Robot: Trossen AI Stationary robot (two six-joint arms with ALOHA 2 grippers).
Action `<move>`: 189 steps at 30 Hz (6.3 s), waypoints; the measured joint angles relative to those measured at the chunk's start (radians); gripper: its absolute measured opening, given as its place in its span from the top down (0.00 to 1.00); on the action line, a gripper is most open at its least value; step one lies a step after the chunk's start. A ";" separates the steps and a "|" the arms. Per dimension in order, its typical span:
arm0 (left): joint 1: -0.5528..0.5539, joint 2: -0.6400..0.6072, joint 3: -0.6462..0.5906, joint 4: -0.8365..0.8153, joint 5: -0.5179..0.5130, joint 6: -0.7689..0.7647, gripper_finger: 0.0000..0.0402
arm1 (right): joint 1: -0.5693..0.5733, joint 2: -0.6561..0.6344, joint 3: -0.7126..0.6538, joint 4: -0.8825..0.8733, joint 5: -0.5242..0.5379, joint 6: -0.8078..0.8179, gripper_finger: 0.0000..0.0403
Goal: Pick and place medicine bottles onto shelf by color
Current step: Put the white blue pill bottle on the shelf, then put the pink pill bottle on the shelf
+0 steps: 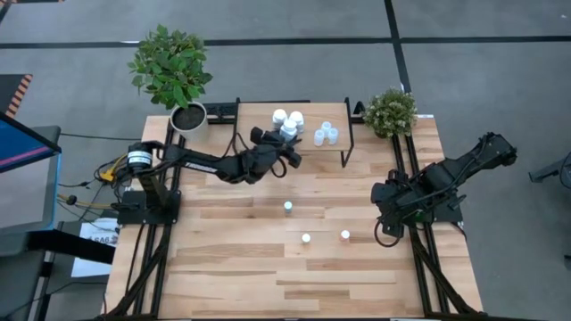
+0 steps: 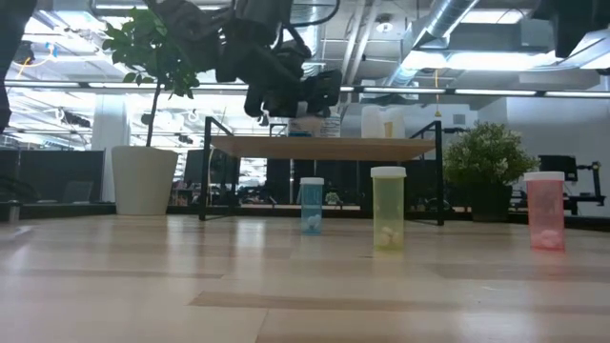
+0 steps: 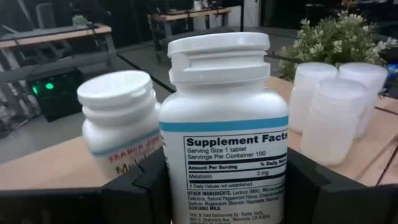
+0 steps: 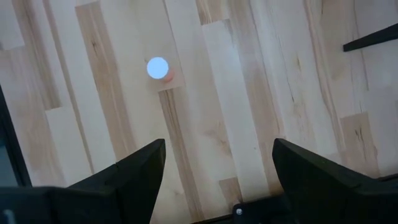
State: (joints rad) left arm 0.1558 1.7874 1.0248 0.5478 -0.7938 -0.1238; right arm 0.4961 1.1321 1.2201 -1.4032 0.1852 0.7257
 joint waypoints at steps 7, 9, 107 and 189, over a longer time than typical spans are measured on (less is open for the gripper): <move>0.034 0.000 0.000 -0.020 0.086 0.000 0.53 | 0.000 0.000 0.000 0.000 0.000 0.000 0.21; 0.037 0.000 0.000 -0.020 0.101 0.000 0.51 | 0.000 0.000 0.000 -0.001 0.000 0.000 0.21; -0.459 -0.308 0.058 -0.907 0.220 -0.401 0.45 | 0.066 0.013 -0.163 0.193 -0.001 -0.066 0.21; -0.441 -0.560 0.057 -1.178 0.337 -0.308 0.44 | 0.690 0.443 0.051 -0.168 0.918 1.666 0.25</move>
State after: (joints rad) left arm -0.2854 1.2274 1.0817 -0.6298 -0.4570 -0.4316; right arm 1.1859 1.5753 1.2709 -1.5707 1.1030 2.3920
